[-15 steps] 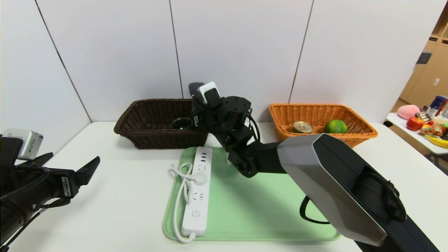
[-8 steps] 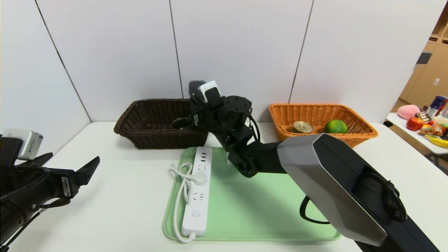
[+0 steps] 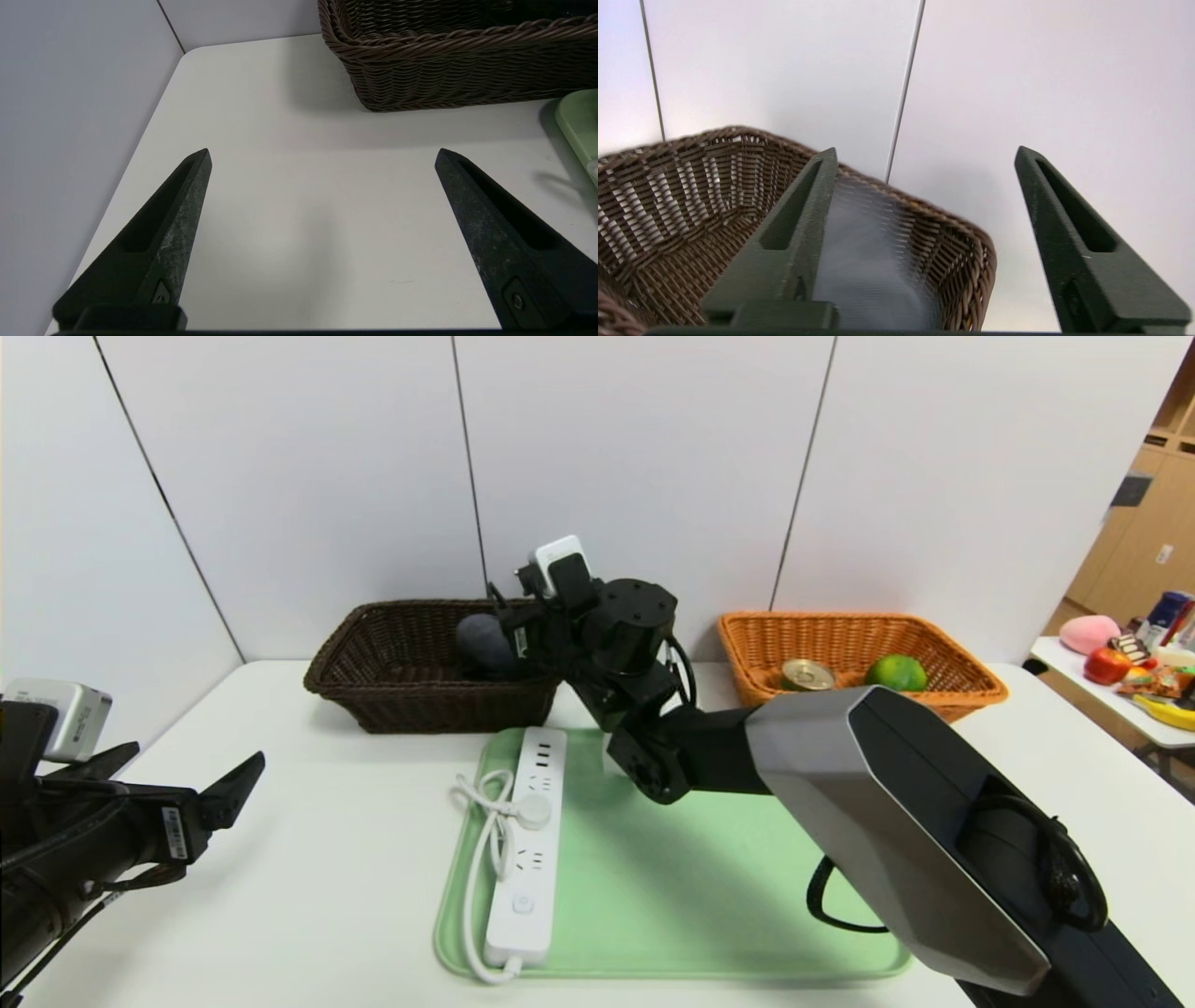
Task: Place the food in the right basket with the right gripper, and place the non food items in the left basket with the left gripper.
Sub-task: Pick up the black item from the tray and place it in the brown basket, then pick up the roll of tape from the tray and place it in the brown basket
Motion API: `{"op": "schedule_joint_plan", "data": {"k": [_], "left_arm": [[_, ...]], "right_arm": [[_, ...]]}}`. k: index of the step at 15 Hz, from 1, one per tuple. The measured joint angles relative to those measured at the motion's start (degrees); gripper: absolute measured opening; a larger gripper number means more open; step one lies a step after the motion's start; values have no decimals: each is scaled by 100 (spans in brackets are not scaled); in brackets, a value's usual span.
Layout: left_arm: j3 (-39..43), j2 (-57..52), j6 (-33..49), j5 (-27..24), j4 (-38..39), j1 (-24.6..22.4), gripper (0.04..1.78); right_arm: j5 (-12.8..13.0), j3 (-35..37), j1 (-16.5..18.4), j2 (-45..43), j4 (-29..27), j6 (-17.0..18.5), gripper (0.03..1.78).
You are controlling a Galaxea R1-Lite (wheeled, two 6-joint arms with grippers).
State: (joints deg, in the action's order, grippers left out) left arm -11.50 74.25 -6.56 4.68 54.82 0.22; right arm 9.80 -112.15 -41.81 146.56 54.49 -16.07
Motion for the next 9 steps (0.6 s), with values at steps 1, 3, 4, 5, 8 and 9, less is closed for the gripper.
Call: {"op": "schedule_joint_plan", "data": {"k": [1,3,4,5,8,9], "left_arm": [[0,-5,2,2,-2,0,169],[0,-11,2,5,2,0,169],[0,-16,2,2,2,-1,169],[0,-17,6,2,2,-1,169],[-32,-22,22,9,6,-6,169],[-54,-22,26,6,11,-6,169]], "right_arm": [[0,0,-2,-30,13,0,140],[0,0,-11,-80,11,0,147],[6,0,-11,-116,24,17,150],[15,0,-9,-157,52,30,152],[56,22,78,-428,33,96,158],[67,52,138,-612,-41,108,160]]}}
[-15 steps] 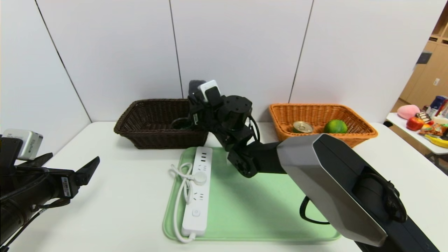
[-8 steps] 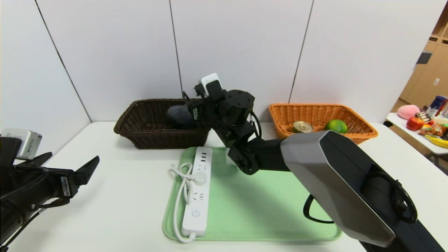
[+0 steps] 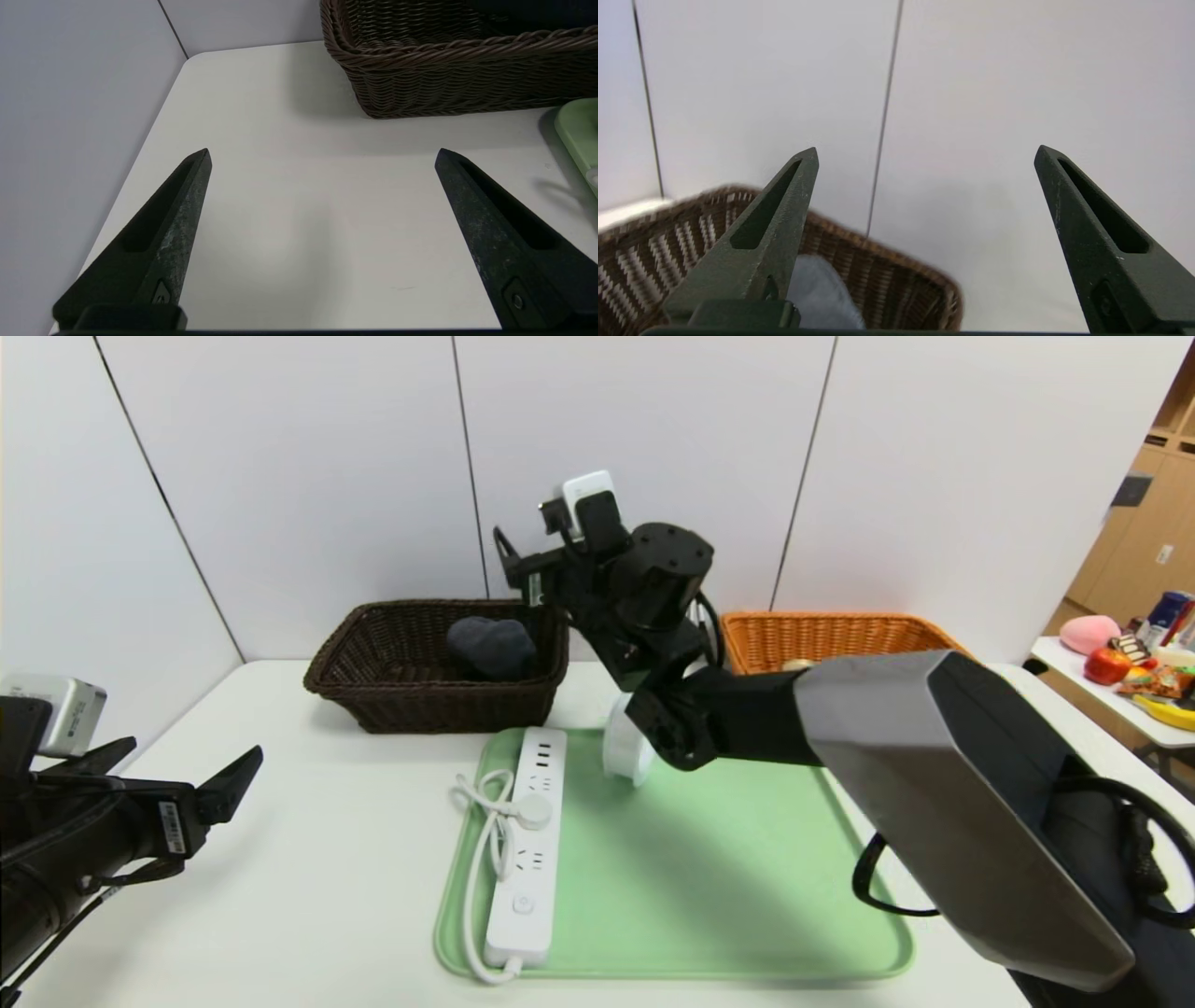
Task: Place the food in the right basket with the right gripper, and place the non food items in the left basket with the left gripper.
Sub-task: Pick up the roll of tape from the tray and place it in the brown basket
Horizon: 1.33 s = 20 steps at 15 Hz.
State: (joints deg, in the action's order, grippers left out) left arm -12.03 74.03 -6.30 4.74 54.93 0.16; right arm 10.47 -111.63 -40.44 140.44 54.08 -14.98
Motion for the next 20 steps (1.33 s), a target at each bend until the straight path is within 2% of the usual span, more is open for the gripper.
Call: {"op": "schedule_joint_plan", "data": {"k": [2,4,7,11,15,18,20], "left_arm": [[-15,2,2,-1,38,6,169],[-41,5,-6,-4,44,9,169],[-87,5,-44,-4,46,9,169],[-257,6,-48,-9,79,132,169],[-736,113,-96,-20,41,402,169],[-1351,322,-122,5,-61,807,169],[-2078,513,-271,115,-438,1248,169]], "right_arm": [[13,101,191,-461,-286,7,162],[13,355,610,-937,-555,-43,164],[-17,1232,1254,-1626,-616,-194,167],[-67,3043,1997,-2806,-606,-232,168],[-77,5030,2598,-4179,-585,-194,169],[-63,6434,2848,-5215,-588,-98,169],[-44,7316,2935,-5901,-607,84,169]]}}
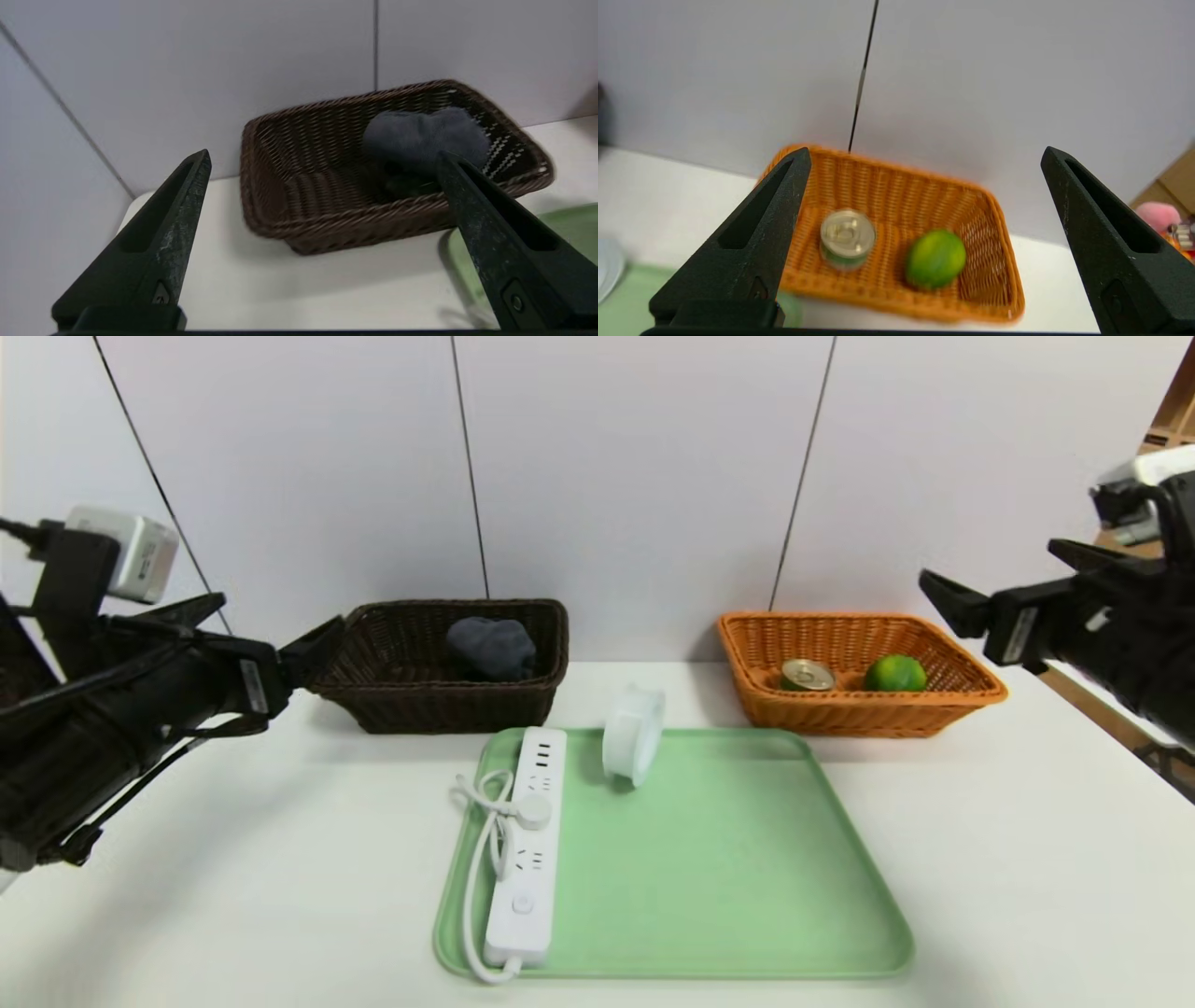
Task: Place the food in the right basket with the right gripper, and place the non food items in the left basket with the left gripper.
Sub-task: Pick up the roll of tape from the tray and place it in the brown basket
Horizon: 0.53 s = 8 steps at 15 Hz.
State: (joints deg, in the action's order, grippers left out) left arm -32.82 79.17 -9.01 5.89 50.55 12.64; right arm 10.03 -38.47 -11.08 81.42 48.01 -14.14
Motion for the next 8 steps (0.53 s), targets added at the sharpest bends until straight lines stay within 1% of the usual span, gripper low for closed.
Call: {"op": "schedule_joint_plan", "data": {"k": [2,4,6,8], "left_arm": [[-990,236,-262,146,-613,491,169],[-2214,564,-408,325,-1538,1139,169],[-3479,1054,-402,568,-2639,1881,169],[-4493,1651,-372,708,-3619,2493,169]], "right_arm": [[-1,684,128,-555,-9,191,169],[2,1221,224,-968,-18,306,169],[38,1558,284,-1271,-22,549,169],[13,1737,362,-1471,-22,624,169]]}}
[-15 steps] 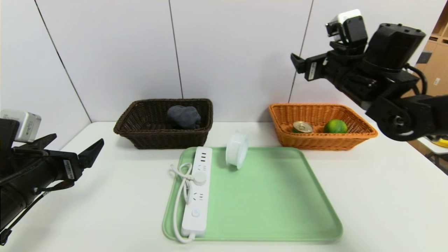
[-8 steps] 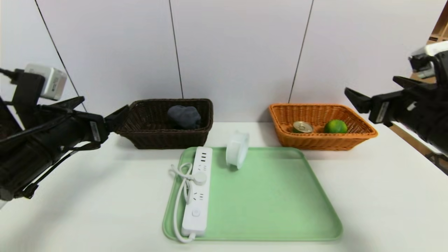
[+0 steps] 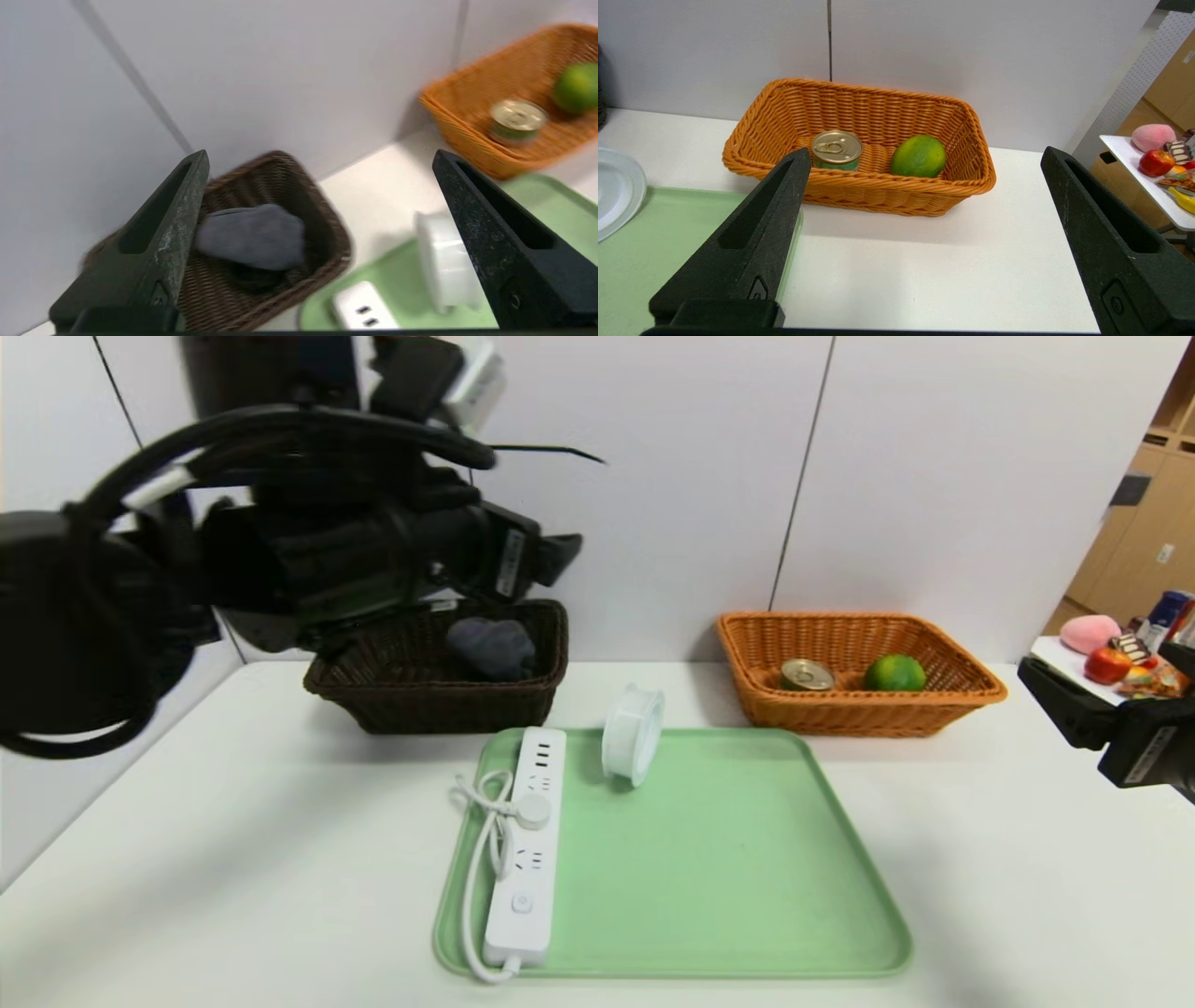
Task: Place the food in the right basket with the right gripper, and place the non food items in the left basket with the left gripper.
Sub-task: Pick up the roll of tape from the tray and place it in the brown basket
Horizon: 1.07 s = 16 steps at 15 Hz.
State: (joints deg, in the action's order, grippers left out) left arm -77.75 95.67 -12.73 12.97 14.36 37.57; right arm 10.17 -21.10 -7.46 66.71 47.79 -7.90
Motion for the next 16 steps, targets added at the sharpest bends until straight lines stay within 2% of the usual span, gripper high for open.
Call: {"op": "schedule_joint_plan", "data": {"k": [4,8,16], "left_arm": [[-1632,1257,564,87,-1398,766,169],[-2719,2306,962,102,-2197,1030,169],[-2853,3001,986,382,-2259,794,169]], "right_arm": [[-26,162,33,-233,-82,33,169],[-37,280,38,-325,-74,90,169],[-67,369,29,-491,-90,104,169]]}}
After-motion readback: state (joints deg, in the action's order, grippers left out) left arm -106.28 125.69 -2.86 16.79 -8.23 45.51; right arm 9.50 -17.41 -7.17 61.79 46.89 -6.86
